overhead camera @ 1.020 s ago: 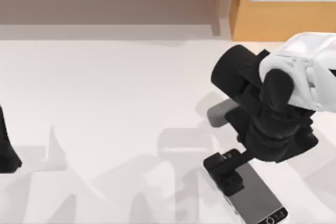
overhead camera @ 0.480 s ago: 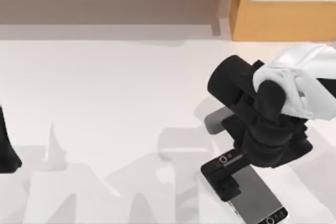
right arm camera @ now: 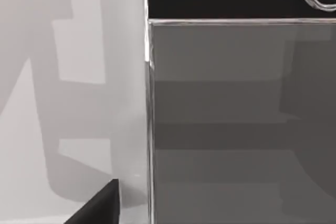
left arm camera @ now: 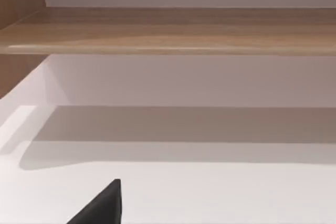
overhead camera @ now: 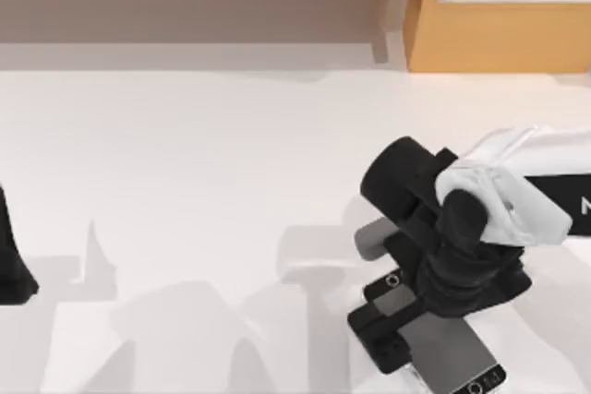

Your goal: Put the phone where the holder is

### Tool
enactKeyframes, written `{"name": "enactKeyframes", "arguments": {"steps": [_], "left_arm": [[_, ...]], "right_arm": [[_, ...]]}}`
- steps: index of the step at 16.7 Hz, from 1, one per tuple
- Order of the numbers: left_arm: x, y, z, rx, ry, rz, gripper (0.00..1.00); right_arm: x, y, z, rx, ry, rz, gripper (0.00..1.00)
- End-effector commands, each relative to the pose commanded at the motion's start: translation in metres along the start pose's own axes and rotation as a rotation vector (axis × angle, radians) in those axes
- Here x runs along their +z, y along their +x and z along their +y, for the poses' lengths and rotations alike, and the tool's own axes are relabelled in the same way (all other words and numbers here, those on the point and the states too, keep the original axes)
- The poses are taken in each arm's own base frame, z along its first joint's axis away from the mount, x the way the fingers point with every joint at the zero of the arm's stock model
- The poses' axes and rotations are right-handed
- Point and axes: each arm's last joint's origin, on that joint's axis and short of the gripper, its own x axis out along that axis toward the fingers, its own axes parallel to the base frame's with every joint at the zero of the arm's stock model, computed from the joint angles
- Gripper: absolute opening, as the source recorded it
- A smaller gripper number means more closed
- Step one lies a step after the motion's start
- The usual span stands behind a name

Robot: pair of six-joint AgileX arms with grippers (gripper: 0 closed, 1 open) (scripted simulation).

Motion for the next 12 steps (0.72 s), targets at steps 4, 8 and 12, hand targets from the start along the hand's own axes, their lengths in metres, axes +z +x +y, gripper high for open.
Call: {"name": "enactKeyframes", "arguments": {"steps": [4, 8, 12], "left_arm": [[0.0, 0.0, 0.0, 0.0, 0.0, 0.0, 1.0], [0.0, 0.0, 0.0, 0.0, 0.0, 0.0, 1.0], [0.0, 0.0, 0.0, 0.0, 0.0, 0.0, 1.0]], "right_arm": [[0.0, 0.0, 0.0, 0.0, 0.0, 0.0, 0.85], [0.0, 0.0, 0.0, 0.0, 0.0, 0.0, 0.55], [0.0, 0.0, 0.0, 0.0, 0.0, 0.0, 0.25]]}}
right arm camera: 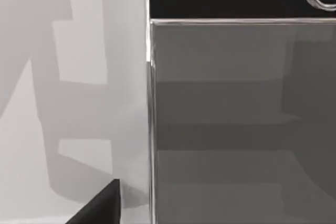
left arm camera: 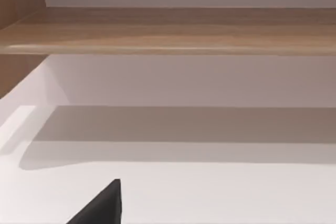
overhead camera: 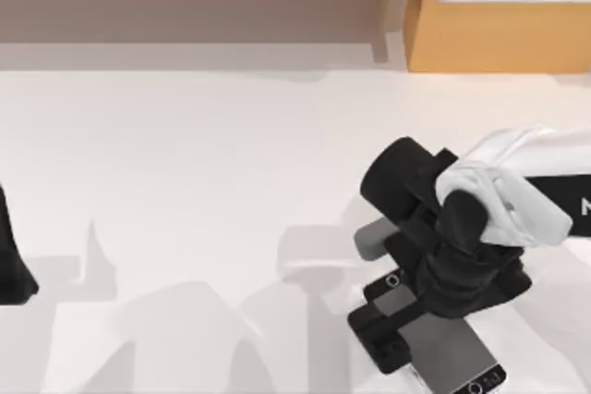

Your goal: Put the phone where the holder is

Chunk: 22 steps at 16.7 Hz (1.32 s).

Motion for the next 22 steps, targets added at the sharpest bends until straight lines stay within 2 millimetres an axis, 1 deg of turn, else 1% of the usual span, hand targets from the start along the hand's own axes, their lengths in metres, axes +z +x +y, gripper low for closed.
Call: {"name": "enactKeyframes", "arguments": {"steps": [3, 4, 11, 12, 14, 19, 22], "left_arm": [[0.0, 0.0, 0.0, 0.0, 0.0, 0.0, 1.0], [0.0, 0.0, 0.0, 0.0, 0.0, 0.0, 1.0], [0.0, 0.0, 0.0, 0.0, 0.0, 0.0, 1.0], [0.0, 0.0, 0.0, 0.0, 0.0, 0.0, 1.0], [0.0, 0.0, 0.0, 0.0, 0.0, 0.0, 1.0], [0.0, 0.0, 0.0, 0.0, 0.0, 0.0, 1.0], [0.0, 0.0, 0.0, 0.0, 0.0, 0.0, 1.0]], "right_arm": [[0.0, 0.0, 0.0, 0.0, 0.0, 0.0, 0.02], [0.0, 0.0, 0.0, 0.0, 0.0, 0.0, 0.0], [0.0, 0.0, 0.0, 0.0, 0.0, 0.0, 0.0], [0.001, -0.016, 0.0, 0.0, 0.001, -0.033, 0.0], [0.001, -0.017, -0.001, -0.001, 0.002, -0.028, 0.0], [0.002, -0.034, 0.0, 0.0, 0.001, -0.035, 0.0], [0.001, -0.036, 0.0, 0.0, 0.001, -0.033, 0.0]]}}
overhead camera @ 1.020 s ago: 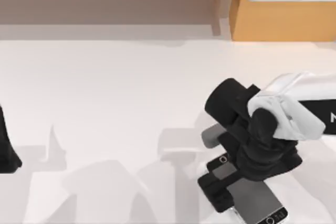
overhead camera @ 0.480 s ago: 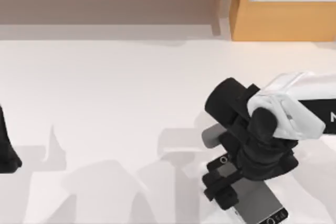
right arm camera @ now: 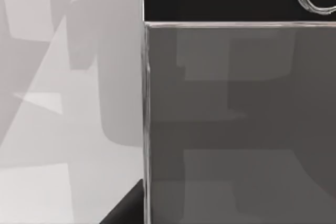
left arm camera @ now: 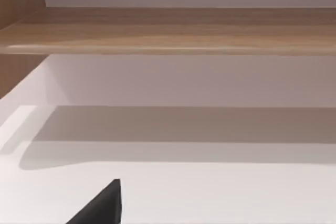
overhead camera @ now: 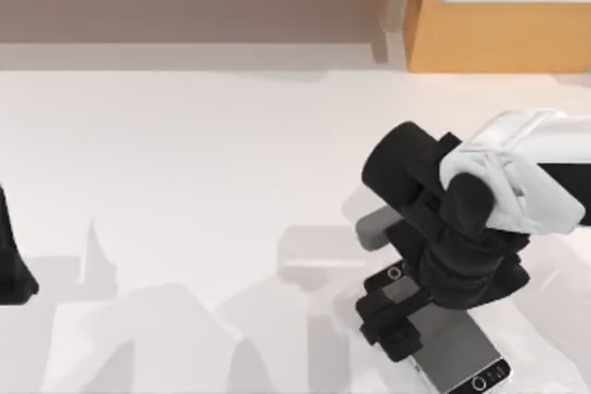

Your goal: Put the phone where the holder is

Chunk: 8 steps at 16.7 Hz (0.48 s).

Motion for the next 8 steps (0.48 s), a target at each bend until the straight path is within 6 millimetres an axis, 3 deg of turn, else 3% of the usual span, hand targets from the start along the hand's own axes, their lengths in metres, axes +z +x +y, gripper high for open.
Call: {"name": "enactKeyframes", "arguments": {"steps": [2, 4, 8], "left_arm": [[0.0, 0.0, 0.0, 0.0, 0.0, 0.0, 1.0], [0.0, 0.0, 0.0, 0.0, 0.0, 0.0, 1.0], [0.0, 0.0, 0.0, 0.0, 0.0, 0.0, 1.0]], "right_arm": [[0.0, 0.002, 0.0, 0.0, 0.001, 0.005, 0.0], [0.005, -0.009, -0.004, 0.005, 0.017, -0.042, 0.0], [0.012, -0.041, -0.038, 0.007, 0.125, -0.2, 0.0]]}}
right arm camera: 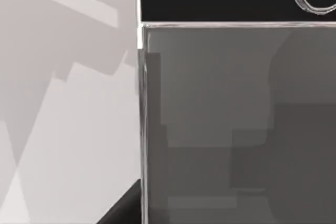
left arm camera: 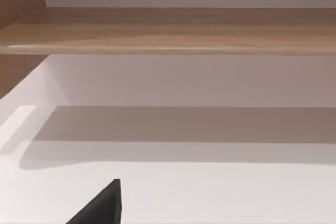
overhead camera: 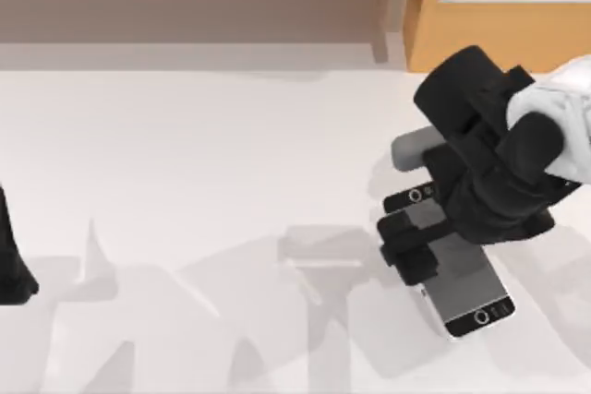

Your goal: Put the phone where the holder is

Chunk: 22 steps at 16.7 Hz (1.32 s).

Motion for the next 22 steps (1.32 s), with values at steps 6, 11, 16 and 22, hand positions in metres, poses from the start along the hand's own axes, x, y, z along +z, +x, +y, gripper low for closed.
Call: {"name": "enactKeyframes", "arguments": {"steps": [6, 11, 16, 22], "left_arm": [[0.0, 0.0, 0.0, 0.0, 0.0, 0.0, 1.0], [0.0, 0.0, 0.0, 0.0, 0.0, 0.0, 1.0], [0.0, 0.0, 0.0, 0.0, 0.0, 0.0, 1.0], [0.0, 0.0, 0.0, 0.0, 0.0, 0.0, 1.0]], "right_arm": [[-0.003, -0.04, -0.094, -0.086, 0.284, -0.261, 0.0], [-0.033, -0.065, -0.175, -0.229, 0.516, -0.46, 0.0], [-0.073, -0.081, -0.231, -0.379, 0.653, -0.611, 0.0], [-0.106, -0.093, -0.264, -0.5, 0.672, -0.75, 0.0]]}}
